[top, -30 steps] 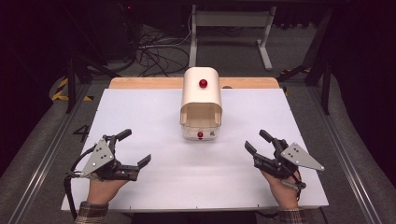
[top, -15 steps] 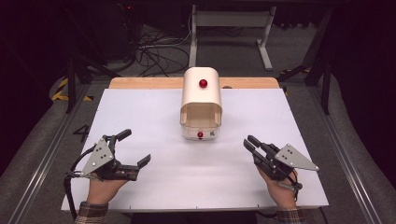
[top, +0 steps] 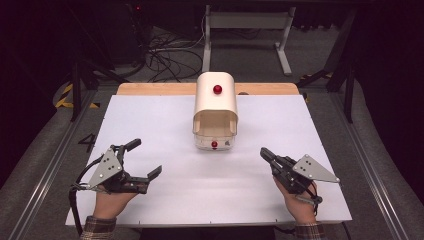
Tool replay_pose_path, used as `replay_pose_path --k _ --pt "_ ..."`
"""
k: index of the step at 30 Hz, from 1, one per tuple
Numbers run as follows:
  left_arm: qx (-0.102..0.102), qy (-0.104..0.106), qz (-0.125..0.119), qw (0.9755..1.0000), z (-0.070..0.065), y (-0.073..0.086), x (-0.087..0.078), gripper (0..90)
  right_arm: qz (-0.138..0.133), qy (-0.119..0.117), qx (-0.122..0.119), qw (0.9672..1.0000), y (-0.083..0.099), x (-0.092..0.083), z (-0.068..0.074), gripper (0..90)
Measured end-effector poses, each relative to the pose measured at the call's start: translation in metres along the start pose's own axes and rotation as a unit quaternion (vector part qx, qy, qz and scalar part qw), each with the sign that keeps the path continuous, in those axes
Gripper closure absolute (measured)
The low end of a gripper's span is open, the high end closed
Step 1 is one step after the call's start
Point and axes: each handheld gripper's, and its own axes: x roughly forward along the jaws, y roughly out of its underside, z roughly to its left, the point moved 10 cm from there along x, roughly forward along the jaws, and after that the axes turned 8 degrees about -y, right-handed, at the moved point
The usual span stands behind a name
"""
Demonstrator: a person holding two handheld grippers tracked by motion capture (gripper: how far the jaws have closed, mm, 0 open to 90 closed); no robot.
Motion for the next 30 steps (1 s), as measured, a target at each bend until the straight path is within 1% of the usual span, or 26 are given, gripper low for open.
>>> replay_pose_path --k 5,8,13,14,15,18,19,21,22,26,30 --pt "0.001 -0.001 0.001 1.0 0.0 0.0 0.0 1.4 0.004 -0.005 -0.005 1.0 0.0 0.002 0.003 90.0" --pt "0.002 -0.002 -0.002 1.0 0.001 -0.002 -0.001 1.4 0.008 -0.012 -0.009 0.9999 0.001 0.007 0.01 90.0" --pt "0.0 -0.002 -0.003 1.0 0.001 -0.002 -0.002 1.4 0.013 -0.016 -0.014 0.9997 0.001 0.012 0.015 90.0" --pt "0.0 -0.001 -0.003 1.0 0.0 -0.002 -0.003 1.6 0.019 -0.015 -0.018 0.9995 0.001 0.015 0.017 90.0" --pt "0.0 -0.001 -0.003 1.0 0.0 -0.002 -0.003 1.6 0.019 -0.015 -0.018 0.9995 0.001 0.015 0.017 90.0" --pt "0.0 0.0 -0.003 1.0 0.0 -0.002 -0.002 1.6 0.031 -0.016 -0.027 0.999 0.001 0.02 0.021 90.0" --pt "0.0 0.0 -0.003 1.0 0.0 -0.002 -0.002 1.6 0.039 -0.016 -0.035 0.9985 0.0 0.024 0.025 90.0" --pt "-0.001 0.0 -0.003 1.0 0.0 -0.002 -0.002 1.6 0.041 -0.017 -0.038 0.9983 0.0 0.025 0.025 90.0" --pt "0.0 0.0 -0.002 1.0 0.0 -0.002 -0.002 1.6 0.043 -0.02 -0.042 0.998 -0.002 0.029 0.028 90.0" --pt "-0.001 0.001 -0.002 1.0 0.0 -0.002 -0.002 1.7 0.048 -0.021 -0.049 0.9974 -0.003 0.033 0.03 90.0" --pt "0.0 0.002 -0.002 1.0 0.0 -0.002 -0.003 1.8 0.051 -0.021 -0.051 0.9972 -0.006 0.036 0.031 90.0"
